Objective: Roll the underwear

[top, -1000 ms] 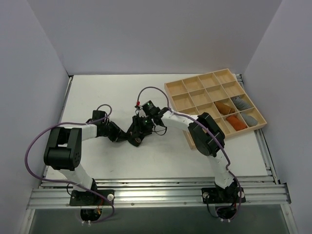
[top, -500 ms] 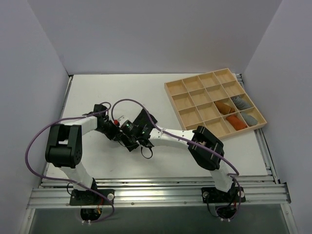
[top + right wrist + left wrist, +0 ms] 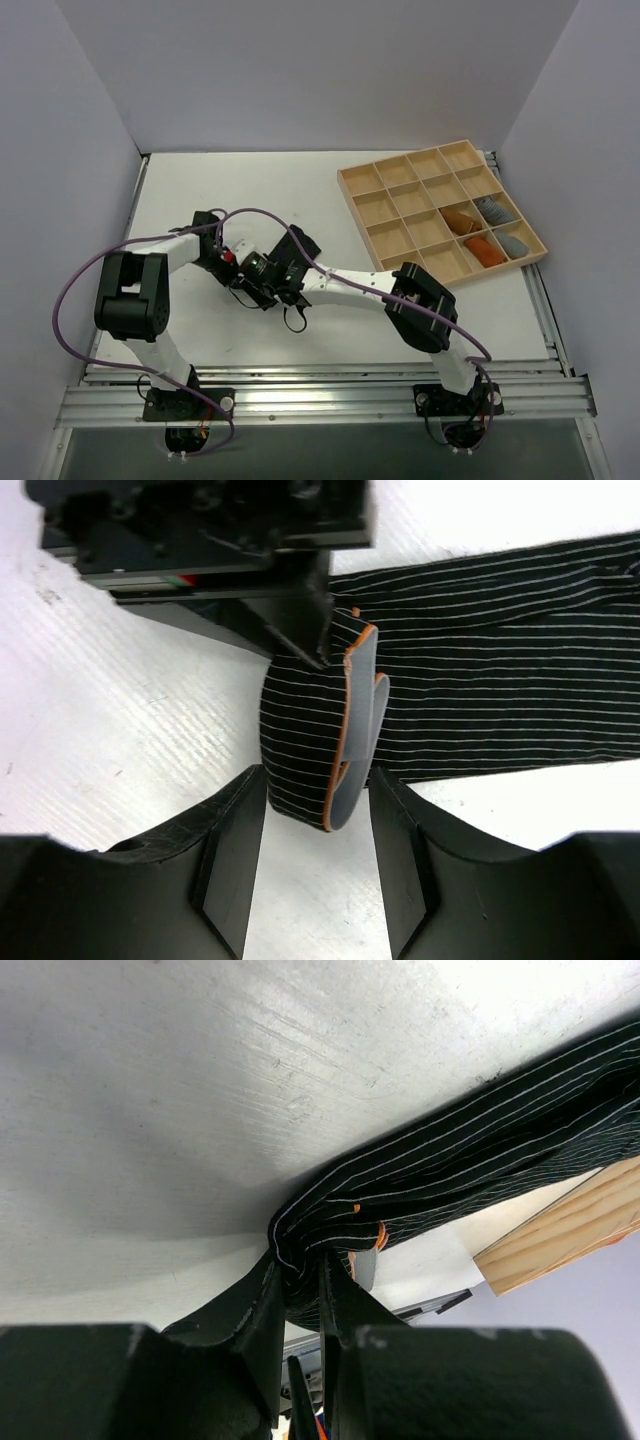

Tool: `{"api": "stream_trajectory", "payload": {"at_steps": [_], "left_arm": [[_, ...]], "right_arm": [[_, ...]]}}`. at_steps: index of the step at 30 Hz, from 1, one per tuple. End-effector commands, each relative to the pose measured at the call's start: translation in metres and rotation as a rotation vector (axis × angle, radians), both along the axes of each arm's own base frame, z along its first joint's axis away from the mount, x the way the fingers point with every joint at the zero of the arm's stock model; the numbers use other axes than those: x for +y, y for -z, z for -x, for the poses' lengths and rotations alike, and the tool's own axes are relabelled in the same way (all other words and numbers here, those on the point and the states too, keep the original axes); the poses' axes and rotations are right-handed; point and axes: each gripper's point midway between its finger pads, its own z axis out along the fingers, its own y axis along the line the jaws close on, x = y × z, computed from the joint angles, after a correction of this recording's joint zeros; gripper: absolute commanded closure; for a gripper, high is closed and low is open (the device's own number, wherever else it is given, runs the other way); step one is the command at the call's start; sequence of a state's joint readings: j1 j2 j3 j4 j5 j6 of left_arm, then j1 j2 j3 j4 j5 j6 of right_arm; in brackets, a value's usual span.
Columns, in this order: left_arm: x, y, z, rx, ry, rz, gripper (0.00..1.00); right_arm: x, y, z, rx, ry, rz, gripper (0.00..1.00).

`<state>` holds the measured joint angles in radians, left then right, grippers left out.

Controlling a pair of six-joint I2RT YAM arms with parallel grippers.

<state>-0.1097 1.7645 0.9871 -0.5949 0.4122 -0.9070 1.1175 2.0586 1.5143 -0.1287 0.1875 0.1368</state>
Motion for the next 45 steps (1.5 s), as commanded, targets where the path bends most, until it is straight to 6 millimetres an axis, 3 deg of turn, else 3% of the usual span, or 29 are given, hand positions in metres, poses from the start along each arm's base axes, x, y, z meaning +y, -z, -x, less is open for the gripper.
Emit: {"api": "stream_trajectory", "payload": {"at_steps": [1, 7, 23, 32, 34, 38, 42, 45], "left_arm": [[0.036, 0.037, 0.042, 0.176, 0.026, -0.211, 0.98], [0.036, 0.040, 0.046, 0.199, 0.020, -0.204, 0.98], [0.038, 0.040, 0.054, 0.250, 0.019, -0.220, 0.98], [0.038, 0.039, 0.057, 0.263, 0.022, -0.220, 0.98], [0.037, 0.038, 0.058, 0.266, 0.023, -0.214, 0.98], [0.035, 0.035, 0.054, 0.256, 0.027, -0.194, 0.98], [0.032, 0.031, 0.048, 0.244, 0.029, -0.157, 0.98], [0.032, 0.025, 0.041, 0.231, 0.035, -0.150, 0.89]], "right_arm": [[0.015, -0.027, -0.002, -0.045, -0.024, -0.054, 0.59], [0.019, -0.015, 0.005, -0.019, -0.045, -0.057, 0.59], [0.028, 0.024, 0.002, -0.040, -0.102, -0.033, 0.61], [0.011, 0.051, -0.004, -0.034, -0.066, 0.047, 0.62], [0.006, 0.055, -0.007, -0.031, -0.051, 0.061, 0.64], [-0.004, 0.067, -0.007, 0.011, -0.041, 0.069, 0.84], [-0.015, 0.078, -0.004, 0.089, -0.042, 0.055, 0.96], [-0.013, 0.078, -0.001, 0.144, -0.073, 0.020, 1.00]]}}
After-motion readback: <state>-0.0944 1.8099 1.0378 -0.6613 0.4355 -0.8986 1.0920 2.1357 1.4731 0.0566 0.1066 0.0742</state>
